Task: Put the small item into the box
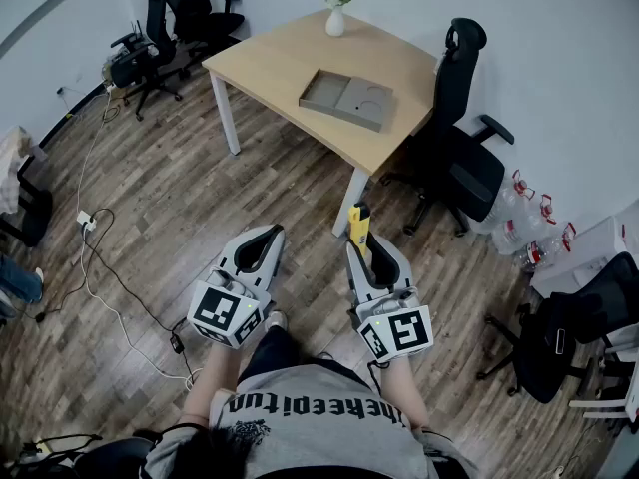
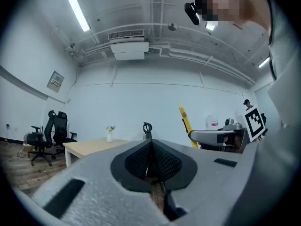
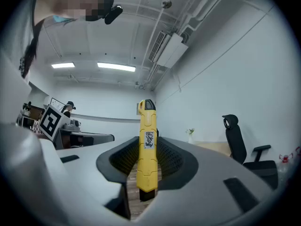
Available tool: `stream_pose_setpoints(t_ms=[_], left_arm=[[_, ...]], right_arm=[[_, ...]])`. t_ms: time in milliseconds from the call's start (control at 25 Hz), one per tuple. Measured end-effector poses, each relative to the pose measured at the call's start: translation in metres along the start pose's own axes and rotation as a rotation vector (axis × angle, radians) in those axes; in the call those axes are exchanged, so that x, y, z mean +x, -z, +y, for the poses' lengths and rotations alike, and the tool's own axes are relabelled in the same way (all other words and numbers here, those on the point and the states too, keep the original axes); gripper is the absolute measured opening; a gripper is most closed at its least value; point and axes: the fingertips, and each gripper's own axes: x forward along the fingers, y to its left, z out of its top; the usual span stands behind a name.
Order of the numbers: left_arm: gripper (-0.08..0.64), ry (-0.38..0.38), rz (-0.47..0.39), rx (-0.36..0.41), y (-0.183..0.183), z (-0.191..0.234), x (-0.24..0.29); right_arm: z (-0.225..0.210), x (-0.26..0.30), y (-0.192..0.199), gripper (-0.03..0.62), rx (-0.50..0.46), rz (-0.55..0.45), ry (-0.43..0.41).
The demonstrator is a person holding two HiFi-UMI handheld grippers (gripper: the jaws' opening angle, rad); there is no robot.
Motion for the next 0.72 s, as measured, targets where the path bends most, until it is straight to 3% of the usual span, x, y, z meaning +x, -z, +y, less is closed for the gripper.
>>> stream_pose_setpoints(t_ms=[720], left_arm=[[0.017,0.038,-0.003,0.022,-0.007,0.044,0.011]], right_arm=[[0.010,0.046,0.002,0.120,-0.006,-0.003,0.030]])
